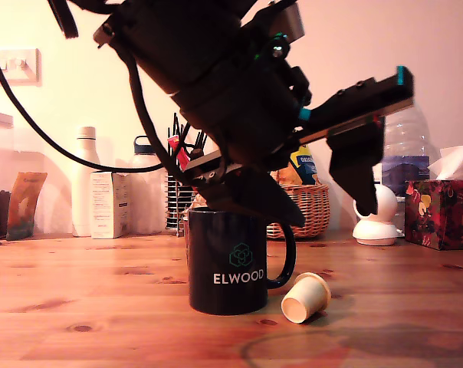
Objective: Pick up the coffee capsules from the table one by one and drop them inside the nearest coffee cup
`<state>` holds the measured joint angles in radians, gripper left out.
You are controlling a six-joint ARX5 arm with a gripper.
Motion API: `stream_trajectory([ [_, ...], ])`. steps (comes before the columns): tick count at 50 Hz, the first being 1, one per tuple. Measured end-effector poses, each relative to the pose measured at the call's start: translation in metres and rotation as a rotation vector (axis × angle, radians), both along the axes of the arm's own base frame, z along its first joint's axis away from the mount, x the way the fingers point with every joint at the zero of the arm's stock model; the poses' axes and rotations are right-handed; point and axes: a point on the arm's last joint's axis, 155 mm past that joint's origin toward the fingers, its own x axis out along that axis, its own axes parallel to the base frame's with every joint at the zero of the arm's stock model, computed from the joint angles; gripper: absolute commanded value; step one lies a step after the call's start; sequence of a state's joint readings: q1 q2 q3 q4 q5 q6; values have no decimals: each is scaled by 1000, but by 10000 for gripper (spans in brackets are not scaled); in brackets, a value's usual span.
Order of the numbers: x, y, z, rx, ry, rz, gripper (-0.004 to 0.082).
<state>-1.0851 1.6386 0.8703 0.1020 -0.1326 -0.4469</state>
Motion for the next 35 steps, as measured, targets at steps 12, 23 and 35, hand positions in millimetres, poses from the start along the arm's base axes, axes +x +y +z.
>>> stream_trajectory([
  [12, 1, 5, -5, 31, 21, 4, 571],
  [23, 8, -7, 4, 38, 40, -1, 571],
  [35, 9, -6, -26, 142, 114, -6, 571],
])
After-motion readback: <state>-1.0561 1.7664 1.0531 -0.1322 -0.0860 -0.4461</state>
